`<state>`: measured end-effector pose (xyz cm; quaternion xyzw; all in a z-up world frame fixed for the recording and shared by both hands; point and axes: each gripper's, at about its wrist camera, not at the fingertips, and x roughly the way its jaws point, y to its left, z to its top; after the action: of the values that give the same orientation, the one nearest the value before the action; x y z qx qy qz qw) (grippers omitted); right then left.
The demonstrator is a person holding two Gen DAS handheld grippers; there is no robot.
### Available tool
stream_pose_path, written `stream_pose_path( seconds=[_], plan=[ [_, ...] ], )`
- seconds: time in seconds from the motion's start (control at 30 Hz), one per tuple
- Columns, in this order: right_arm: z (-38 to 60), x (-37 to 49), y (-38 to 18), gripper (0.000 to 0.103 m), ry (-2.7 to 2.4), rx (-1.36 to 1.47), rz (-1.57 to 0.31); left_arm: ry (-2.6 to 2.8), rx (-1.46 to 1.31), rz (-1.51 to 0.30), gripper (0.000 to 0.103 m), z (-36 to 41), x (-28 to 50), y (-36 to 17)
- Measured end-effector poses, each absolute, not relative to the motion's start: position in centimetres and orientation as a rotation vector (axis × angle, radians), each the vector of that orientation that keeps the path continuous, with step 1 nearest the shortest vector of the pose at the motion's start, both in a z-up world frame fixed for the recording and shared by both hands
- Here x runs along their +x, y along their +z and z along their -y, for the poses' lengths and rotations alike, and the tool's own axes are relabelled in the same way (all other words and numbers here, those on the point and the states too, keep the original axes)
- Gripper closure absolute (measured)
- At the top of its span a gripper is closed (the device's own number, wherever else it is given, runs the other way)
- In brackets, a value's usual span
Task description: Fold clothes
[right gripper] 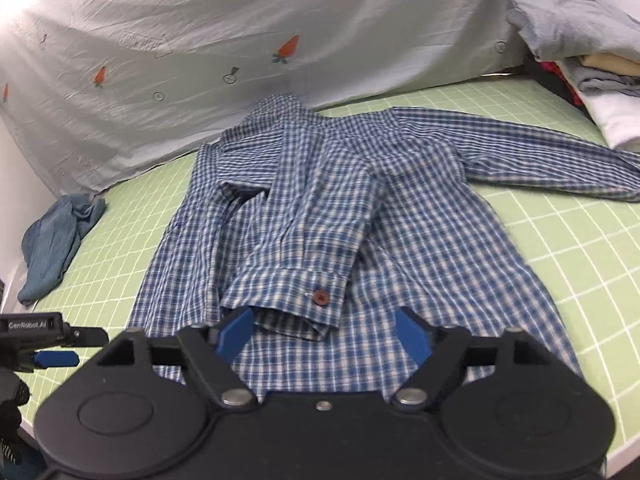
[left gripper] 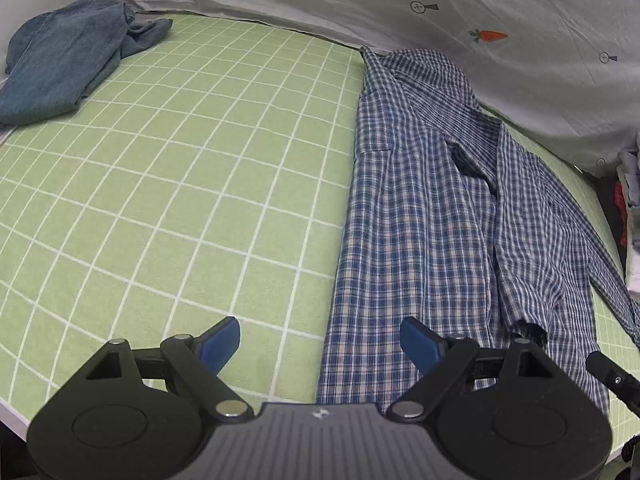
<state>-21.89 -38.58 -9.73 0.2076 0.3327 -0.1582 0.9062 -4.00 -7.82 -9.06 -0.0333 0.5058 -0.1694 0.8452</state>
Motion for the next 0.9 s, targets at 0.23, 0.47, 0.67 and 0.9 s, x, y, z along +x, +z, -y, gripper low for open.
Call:
stream_pose_path(
  seconds=[0.23,0.47,0.67,0.9],
  plan=[
    [38.6,-23.8,-9.8,0.0,-0.539,0.423,-0.739,-0.437,-0.001,-1.087,0.016,10.0,-3.2,-9.5],
    [40.0,-26.1,-9.4,0.0,-0.624,0.431,-0.752,-0.561,0.005,-1.065,0.016,14.1,-4.2,-8.5],
    [44.0,-25.3,-9.8,0.0,-0.649,0.394,-0.811,-0.601,0.059,-1.039,0.016,19.1,-5.2,-8.3],
    [50.5,-25.2,-9.7,0.0,-0.64,0.381,-0.833,-0.561,0.109,-1.039,0.036,24.5,-5.6,-8.8]
  ],
)
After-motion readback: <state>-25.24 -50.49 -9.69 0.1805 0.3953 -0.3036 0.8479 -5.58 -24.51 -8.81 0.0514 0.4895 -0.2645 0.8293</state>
